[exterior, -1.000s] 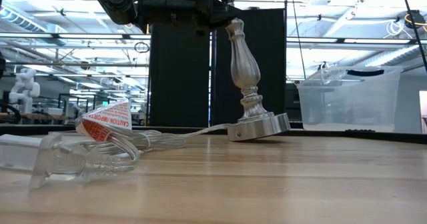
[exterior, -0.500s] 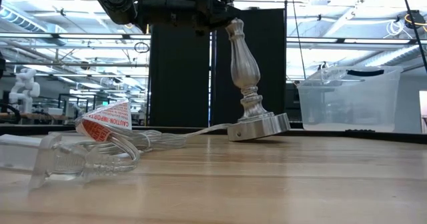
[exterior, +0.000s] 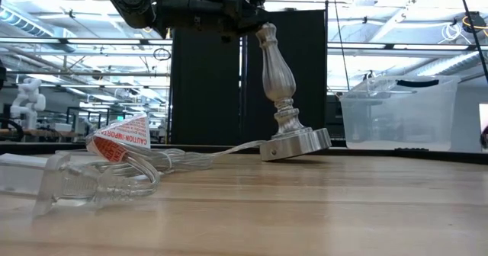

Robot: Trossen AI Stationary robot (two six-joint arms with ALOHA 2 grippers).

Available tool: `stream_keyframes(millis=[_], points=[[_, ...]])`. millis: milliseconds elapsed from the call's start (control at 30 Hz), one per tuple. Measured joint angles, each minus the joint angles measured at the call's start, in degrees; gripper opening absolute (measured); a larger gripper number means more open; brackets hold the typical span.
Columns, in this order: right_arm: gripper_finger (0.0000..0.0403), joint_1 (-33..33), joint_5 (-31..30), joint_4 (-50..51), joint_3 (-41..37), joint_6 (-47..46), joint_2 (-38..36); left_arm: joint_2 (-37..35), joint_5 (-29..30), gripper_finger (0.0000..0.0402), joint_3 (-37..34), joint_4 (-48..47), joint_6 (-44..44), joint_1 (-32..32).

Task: Screw lightbulb
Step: Remove the lightbulb from the silver lamp and put it on the table

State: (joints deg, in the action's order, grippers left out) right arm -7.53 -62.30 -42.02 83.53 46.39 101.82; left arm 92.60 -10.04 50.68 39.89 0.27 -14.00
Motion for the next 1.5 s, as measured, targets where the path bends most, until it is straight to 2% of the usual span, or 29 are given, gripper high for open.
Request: stream_keyframes(millis=[167,300,433,533,733,933,1100,1500], points=[[0.0266,-0.09,-0.73,0.07,-0.01,1.39,-0.15,0.0,0.0,0.0075,0.02,0.05,0.17,0.03],[0.0266,-0.09,-0.7,0.78,-0.06,1.82,-0.49,0.0,-0.04,0.0075,0.02,0.05,0.2,0.03],[0.0267,-0.07,0.2,7.98,-0.09,-2.19,-2.64,0.04,0.0,0.0075,0.07,0.01,0.33,0.03],[0.0266,-0.04,4.36,17.12,-0.09,-8.62,-5.43,0.04,0.06,0.0075,0.05,-0.15,0.72,0.03],[0.0271,1.97,17.17,32.34,-0.13,-17.98,-11.29,0.04,0.11,0.0075,0.07,-0.21,1.14,0.03],[0.027,6.33,31.21,40.31,-0.13,-20.93,-15.17,0.04,0.14,0.0075,0.11,-0.1,0.72,0.15],[0.0274,11.47,46.78,44.14,-0.15,-22.31,-17.18,0.04,-0.1,0.0075,0.02,-0.15,0.97,0.11],[0.0276,24.67,87.91,44.29,-0.07,-25.88,-16.45,0.04,-2.34,0.0075,0.0,0.48,1.19,0.54]])
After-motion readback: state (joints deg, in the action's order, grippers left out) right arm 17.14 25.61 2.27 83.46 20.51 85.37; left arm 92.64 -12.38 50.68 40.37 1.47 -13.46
